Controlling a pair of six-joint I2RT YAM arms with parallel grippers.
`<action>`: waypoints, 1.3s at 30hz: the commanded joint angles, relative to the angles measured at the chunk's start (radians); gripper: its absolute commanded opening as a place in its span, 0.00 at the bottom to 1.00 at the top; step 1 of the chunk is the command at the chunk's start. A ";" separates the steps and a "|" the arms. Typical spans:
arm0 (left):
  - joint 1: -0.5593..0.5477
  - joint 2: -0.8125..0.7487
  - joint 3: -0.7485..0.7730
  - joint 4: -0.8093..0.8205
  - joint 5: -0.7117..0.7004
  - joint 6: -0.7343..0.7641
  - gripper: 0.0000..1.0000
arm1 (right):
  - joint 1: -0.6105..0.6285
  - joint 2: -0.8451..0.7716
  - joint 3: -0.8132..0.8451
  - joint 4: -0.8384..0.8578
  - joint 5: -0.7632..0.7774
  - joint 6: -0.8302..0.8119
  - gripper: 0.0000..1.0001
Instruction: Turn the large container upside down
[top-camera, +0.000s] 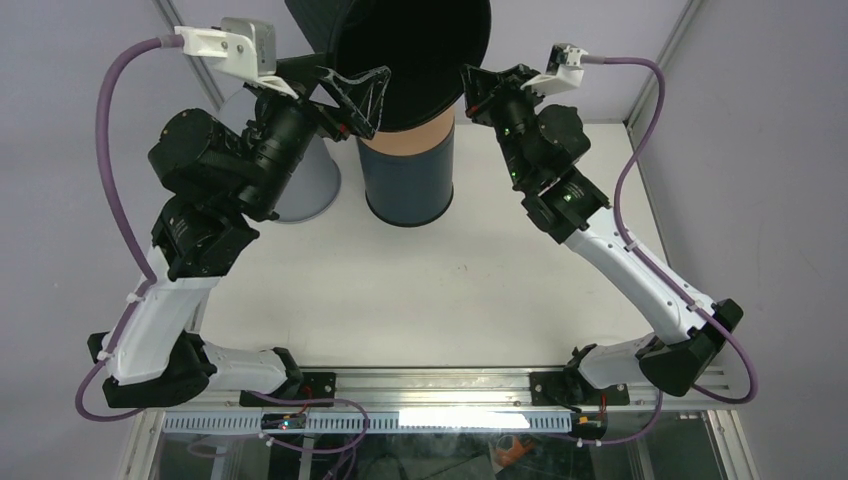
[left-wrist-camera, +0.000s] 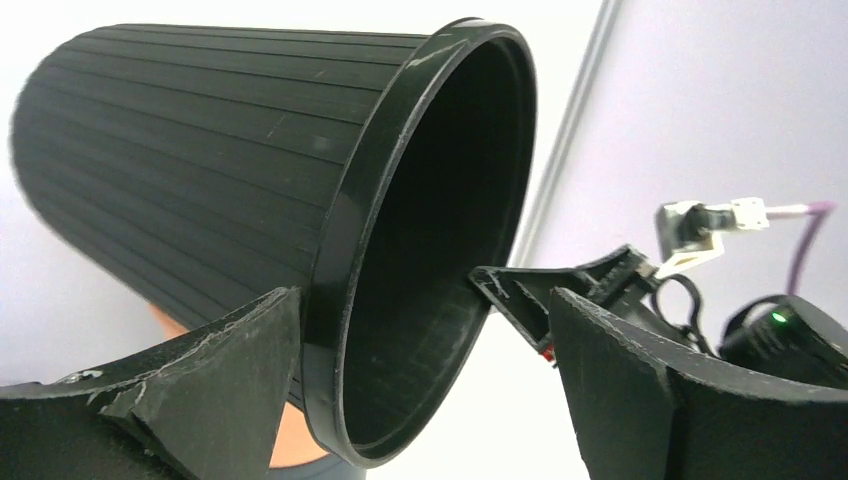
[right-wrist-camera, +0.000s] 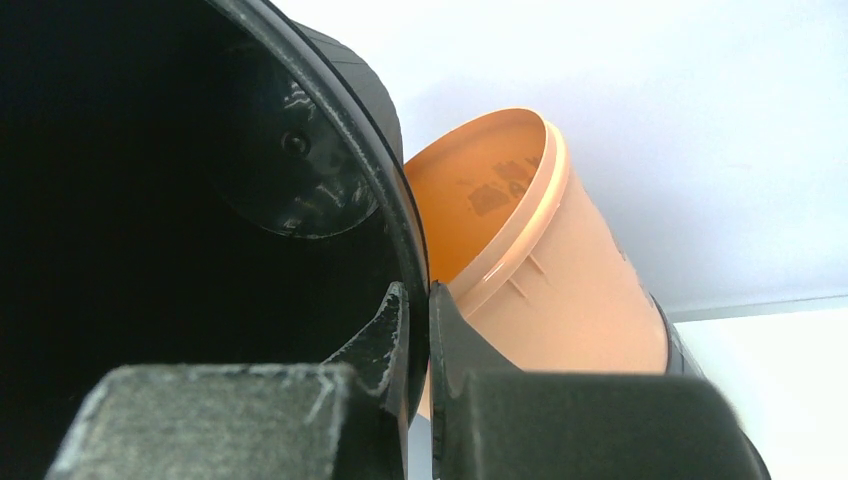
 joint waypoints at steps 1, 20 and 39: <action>-0.084 0.028 0.000 0.021 -0.267 0.137 0.92 | 0.056 -0.010 0.005 0.058 0.034 -0.047 0.00; -0.225 0.058 -0.177 0.351 -0.710 0.413 0.42 | 0.108 -0.033 -0.030 0.086 0.059 -0.084 0.00; -0.230 0.028 -0.505 0.986 -0.776 0.767 0.00 | 0.110 -0.157 -0.077 0.017 -0.040 -0.054 0.81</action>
